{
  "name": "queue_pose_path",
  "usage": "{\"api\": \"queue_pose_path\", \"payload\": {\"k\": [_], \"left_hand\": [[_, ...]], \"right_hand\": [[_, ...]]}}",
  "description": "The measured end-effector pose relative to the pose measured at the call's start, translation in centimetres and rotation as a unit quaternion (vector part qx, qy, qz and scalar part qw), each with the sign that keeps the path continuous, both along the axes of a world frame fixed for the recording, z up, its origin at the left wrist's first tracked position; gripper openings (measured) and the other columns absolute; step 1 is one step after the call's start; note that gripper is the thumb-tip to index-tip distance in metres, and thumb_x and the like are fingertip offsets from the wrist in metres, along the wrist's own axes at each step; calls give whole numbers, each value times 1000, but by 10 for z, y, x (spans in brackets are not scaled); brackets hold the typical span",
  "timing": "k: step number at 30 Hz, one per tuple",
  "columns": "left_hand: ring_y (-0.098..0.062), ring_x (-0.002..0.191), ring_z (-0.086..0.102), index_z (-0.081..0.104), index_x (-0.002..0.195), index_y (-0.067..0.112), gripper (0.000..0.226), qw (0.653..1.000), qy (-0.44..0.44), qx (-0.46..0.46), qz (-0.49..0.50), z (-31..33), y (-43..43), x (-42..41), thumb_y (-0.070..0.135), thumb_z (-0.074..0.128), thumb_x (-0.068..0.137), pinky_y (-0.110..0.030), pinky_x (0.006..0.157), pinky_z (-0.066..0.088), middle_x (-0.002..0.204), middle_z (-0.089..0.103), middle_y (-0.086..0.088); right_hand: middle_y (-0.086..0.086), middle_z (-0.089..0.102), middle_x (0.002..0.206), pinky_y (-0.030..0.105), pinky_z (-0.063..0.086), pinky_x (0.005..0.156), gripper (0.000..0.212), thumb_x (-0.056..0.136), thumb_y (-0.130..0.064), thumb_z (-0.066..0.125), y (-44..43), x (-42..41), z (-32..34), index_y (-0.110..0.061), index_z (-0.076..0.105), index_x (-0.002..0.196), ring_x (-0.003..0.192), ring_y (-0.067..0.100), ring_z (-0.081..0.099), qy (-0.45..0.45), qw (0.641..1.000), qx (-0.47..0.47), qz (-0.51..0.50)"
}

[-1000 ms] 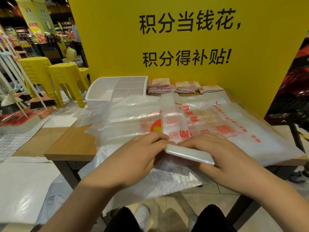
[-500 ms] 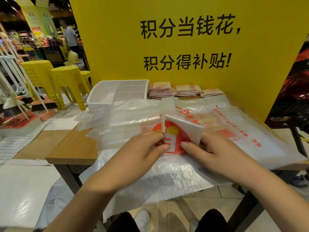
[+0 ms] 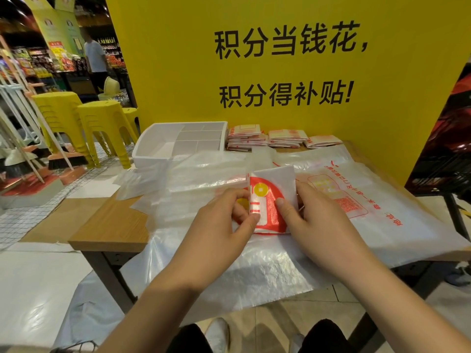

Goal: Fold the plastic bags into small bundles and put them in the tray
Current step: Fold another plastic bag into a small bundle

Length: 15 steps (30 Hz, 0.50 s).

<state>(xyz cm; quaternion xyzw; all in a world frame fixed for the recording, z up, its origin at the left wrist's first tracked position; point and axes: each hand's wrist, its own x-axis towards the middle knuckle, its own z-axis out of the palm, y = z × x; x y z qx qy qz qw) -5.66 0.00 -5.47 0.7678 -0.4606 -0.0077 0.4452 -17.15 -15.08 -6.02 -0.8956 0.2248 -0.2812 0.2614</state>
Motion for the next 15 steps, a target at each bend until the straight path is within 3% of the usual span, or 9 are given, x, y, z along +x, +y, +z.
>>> {"api": "queue_pose_path", "payload": {"k": [2, 5, 7, 11, 13, 15], "left_hand": [[-3, 97, 60, 57, 129, 33, 35, 1000, -20, 3, 1, -2, -1, 1, 31, 63, 95, -27, 88, 50, 84, 64, 15], [-1, 101, 52, 62, 125, 31, 28, 996, -82, 18, 4, -6, -3, 2, 31, 60, 96, -13, 88, 41, 85, 62, 17], [-1, 101, 48, 65, 118, 30, 23, 992, -122, 35, 9, -7, -5, 2, 33, 57, 97, -10, 86, 38, 89, 60, 17], [-4, 109, 42, 67, 113, 29, 22, 983, -175, 53, 12, -8, -6, 5, 34, 53, 97, -19, 92, 41, 100, 55, 15], [-6, 124, 38, 64, 109, 28, 19, 978, -193, 78, -6, -6, -9, 9, 33, 50, 99, -24, 102, 39, 119, 54, 13], [-7, 142, 25, 57, 112, 29, 18, 973, -186, 131, -36, 0, -14, 16, 37, 45, 101, -32, 116, 30, 144, 45, 12]], "right_hand": [[-12, 56, 80, 26, 31, 55, 32, 97, -45, 54, 1, 2, 1, -26, 49, 122, 72, 7, 53, 3, 1000, 7, -25], [-3, 65, 97, 34, 42, 63, 64, 96, -49, 52, 7, 2, 4, -28, 26, 150, 89, 20, 63, 35, 997, -29, -55], [1, 61, 117, 36, 47, 75, 55, 98, -49, 46, 12, 0, 6, -30, 33, 149, 105, 24, 59, 88, 989, -86, -84], [4, 51, 125, 35, 43, 80, 38, 99, -45, 39, 14, 1, 7, -24, 57, 125, 109, 25, 53, 126, 976, -146, -103], [5, 46, 145, 39, 41, 97, 39, 100, -43, 37, 9, 2, 7, -20, 60, 123, 128, 26, 47, 137, 972, -175, -79], [1, 31, 160, 39, 30, 113, 42, 103, -41, 36, 3, 3, 10, -20, 52, 135, 145, 22, 31, 157, 969, -186, -38]]}}
